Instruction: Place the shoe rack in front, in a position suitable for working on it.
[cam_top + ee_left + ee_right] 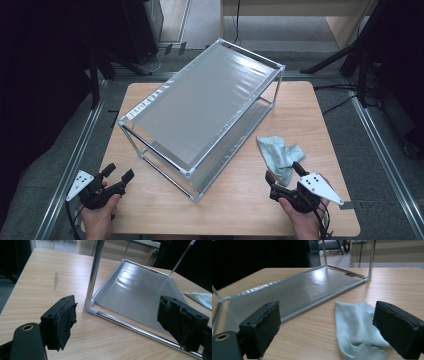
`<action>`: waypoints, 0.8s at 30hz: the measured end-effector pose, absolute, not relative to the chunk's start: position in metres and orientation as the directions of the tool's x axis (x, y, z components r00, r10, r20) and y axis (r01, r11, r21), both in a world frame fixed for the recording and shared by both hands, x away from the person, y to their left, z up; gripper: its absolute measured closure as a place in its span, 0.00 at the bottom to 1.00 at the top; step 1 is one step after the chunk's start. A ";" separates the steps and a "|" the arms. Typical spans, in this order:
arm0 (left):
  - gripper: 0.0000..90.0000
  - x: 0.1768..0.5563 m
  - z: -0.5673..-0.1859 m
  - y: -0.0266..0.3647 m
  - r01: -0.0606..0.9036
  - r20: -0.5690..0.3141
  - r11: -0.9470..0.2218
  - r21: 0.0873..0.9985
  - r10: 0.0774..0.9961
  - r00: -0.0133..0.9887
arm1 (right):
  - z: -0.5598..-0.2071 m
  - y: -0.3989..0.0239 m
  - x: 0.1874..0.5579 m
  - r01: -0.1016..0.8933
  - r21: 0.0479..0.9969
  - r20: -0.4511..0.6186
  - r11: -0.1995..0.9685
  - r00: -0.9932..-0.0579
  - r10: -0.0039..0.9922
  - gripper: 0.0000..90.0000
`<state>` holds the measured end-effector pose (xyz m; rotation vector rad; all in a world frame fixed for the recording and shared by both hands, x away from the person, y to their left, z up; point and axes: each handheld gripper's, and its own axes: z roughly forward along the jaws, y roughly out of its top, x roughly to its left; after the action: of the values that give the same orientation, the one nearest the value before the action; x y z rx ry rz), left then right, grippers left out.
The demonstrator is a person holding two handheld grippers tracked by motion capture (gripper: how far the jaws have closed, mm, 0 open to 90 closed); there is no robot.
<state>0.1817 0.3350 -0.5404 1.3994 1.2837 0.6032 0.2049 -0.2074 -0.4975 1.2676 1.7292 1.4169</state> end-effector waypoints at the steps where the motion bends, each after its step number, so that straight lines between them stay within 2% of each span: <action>1: 0.17 0.182 -0.540 0.334 0.362 -0.285 0.171 0.916 0.914 0.289 | -0.496 -0.204 0.204 0.318 0.948 0.155 -0.021 -0.400 0.903 0.09; 7: 0.17 0.184 -0.540 0.327 0.362 -0.281 0.162 0.918 0.910 0.305 | -0.492 -0.183 0.198 0.315 0.949 0.153 -0.002 -0.455 0.877 0.09; 11: 0.17 0.188 -0.539 0.320 0.360 -0.289 0.168 0.918 0.904 0.315 | -0.495 -0.167 0.196 0.303 0.952 0.114 0.042 -0.478 0.871 0.07; 24: 0.17 0.193 -0.540 0.303 0.362 -0.262 0.129 0.923 0.901 0.345 | -0.503 -0.118 0.188 0.325 0.942 0.134 0.078 -0.581 0.803 0.06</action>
<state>0.1928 0.3025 -0.5395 1.4507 1.2237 0.5854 0.1884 -0.1176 -0.5030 1.1137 1.9408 1.5143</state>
